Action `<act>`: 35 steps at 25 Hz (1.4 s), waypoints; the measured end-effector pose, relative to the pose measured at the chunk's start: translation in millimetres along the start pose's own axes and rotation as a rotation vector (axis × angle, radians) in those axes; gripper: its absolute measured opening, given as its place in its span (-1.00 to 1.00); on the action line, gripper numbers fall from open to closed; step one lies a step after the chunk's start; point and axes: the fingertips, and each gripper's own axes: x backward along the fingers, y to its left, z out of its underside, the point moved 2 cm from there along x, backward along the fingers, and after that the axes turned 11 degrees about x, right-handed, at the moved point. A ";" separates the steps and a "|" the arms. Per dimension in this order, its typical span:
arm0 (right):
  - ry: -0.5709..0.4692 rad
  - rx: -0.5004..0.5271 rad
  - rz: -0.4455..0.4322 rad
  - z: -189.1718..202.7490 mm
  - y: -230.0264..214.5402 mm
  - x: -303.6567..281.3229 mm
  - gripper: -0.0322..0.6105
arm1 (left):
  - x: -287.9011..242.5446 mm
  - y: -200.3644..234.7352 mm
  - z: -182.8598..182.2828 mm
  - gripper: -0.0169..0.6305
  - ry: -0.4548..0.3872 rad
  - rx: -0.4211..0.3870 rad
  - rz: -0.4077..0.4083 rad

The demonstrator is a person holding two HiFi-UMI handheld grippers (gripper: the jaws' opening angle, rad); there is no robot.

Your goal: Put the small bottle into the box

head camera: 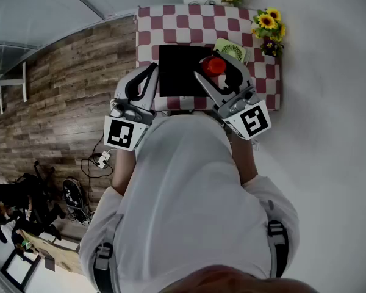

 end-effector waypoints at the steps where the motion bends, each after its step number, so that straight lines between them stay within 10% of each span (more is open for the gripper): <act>1: 0.003 0.000 0.001 -1.8 2.7 -1.9 -0.21 | 4.1 2.0 -0.4 -0.94 0.002 -0.002 -0.004; 21: 0.121 -0.008 0.135 11.8 63.4 -18.1 -0.21 | 63.4 69.8 19.0 -0.94 0.023 0.023 0.032; 35: 0.042 0.038 0.101 -5.5 41.7 20.0 -0.21 | 78.7 19.8 17.9 -0.94 0.064 0.013 -0.027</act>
